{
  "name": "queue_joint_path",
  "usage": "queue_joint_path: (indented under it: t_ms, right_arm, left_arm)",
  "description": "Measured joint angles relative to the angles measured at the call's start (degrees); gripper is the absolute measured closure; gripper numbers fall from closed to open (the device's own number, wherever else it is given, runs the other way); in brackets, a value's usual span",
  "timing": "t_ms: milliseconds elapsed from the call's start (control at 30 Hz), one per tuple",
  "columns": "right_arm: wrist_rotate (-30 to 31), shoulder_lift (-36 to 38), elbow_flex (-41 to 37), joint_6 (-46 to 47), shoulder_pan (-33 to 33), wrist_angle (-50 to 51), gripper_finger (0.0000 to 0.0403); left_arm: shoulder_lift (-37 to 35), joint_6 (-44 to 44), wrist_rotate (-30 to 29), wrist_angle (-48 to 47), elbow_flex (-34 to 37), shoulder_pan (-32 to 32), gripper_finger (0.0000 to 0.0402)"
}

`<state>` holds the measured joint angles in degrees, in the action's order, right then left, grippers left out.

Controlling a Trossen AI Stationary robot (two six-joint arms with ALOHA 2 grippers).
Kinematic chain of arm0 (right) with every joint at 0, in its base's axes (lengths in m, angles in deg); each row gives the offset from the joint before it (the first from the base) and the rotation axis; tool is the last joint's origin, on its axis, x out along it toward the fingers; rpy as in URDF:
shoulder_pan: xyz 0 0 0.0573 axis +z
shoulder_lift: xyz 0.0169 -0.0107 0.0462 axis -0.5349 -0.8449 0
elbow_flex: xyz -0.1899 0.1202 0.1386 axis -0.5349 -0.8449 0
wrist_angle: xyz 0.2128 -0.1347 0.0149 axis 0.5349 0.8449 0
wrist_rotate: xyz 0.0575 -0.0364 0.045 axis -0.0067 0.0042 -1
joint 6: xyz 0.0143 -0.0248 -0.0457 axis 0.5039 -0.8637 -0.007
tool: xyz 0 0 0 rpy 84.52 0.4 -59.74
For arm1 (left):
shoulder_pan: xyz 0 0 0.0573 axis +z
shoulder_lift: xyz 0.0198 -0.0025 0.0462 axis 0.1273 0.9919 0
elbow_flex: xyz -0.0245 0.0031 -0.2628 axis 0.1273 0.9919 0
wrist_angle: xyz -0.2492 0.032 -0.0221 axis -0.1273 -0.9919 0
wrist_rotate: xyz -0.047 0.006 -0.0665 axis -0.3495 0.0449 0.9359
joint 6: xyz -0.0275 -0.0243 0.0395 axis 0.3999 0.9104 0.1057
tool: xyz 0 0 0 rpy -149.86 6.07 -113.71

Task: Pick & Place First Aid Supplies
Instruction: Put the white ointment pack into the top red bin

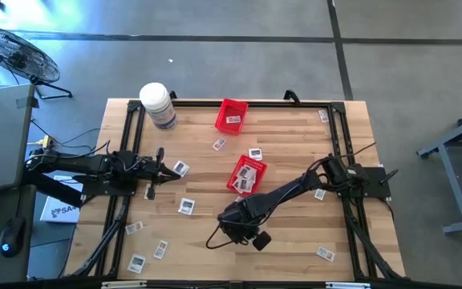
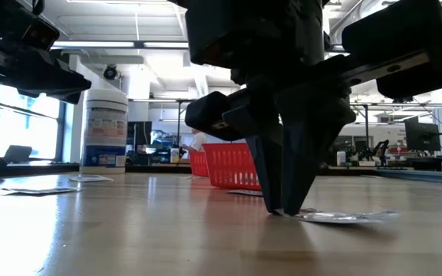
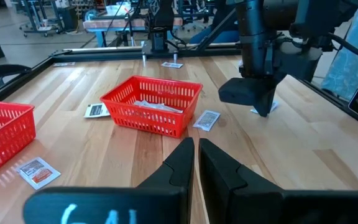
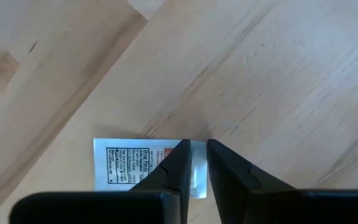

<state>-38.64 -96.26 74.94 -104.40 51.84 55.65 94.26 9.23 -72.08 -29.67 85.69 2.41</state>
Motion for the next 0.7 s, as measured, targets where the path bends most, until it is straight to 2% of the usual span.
queue_joint_path:
  t_ms: [367,533,700]
  right_arm:
    - [1.9,0.0,0.1,0.1,0.0,0.3,0.0400]
    - [2.0,-0.1,0.7,1.5,0.0,0.4,0.0402]
    - [5.5,-0.1,3.6,1.6,-0.3,2.4,0.0402]
  left_arm:
    - [0.0,0.0,0.0,0.0,0.0,0.0,0.0380]
    - [0.0,0.0,0.0,0.0,0.0,0.0,0.0380]
    - [0.0,0.0,0.0,0.0,0.0,0.0,0.0380]
